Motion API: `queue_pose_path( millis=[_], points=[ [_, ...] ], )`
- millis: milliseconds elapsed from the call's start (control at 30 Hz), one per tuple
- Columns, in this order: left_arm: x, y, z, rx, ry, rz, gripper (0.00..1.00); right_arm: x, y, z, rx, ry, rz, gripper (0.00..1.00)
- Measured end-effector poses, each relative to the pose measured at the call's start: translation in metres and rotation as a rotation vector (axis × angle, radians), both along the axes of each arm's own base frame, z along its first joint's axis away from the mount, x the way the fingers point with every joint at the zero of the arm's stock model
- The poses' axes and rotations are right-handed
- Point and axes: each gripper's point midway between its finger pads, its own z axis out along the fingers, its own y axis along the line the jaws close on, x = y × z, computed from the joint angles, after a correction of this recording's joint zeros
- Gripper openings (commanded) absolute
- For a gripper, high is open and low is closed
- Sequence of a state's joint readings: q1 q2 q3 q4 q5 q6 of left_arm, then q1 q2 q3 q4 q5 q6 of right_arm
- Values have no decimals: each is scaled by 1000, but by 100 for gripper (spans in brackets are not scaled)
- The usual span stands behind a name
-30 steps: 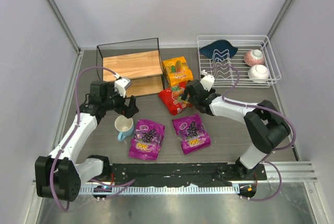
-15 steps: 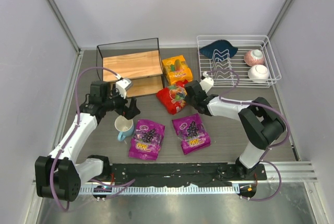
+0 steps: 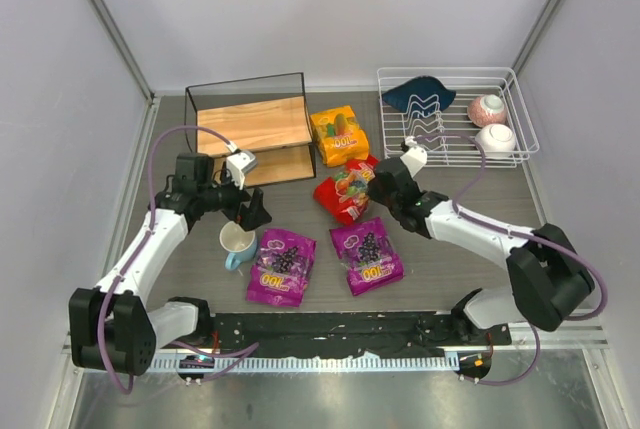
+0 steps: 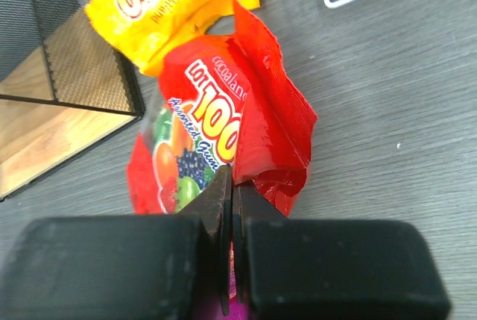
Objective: Place and organize the candy bags onto the shelf
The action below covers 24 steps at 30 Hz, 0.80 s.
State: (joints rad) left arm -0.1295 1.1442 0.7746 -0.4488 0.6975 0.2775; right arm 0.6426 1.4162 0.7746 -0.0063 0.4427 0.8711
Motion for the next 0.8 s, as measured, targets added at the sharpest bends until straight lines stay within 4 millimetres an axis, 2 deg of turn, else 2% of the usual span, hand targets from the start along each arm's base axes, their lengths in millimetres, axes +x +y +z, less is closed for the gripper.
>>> queue_pose_path(
  millis=[200,367,500,667,800],
  points=[
    [-2,0,1,4,3,-17,100,-7,-6,36,-27,-76,58,1],
    [-4,0,0,5,11,-20,100,-11,-7,58,-103,-112,147,1],
    [-4,0,-1,6,11,-20,100,-18,2,72,-158,-154,289,1],
    [-4,0,-1,6,12,-20,100,-38,18,91,-181,-223,511,1],
    [-4,0,-1,6,12,-20,100,-56,31,115,-153,-313,656,1]
  ],
)
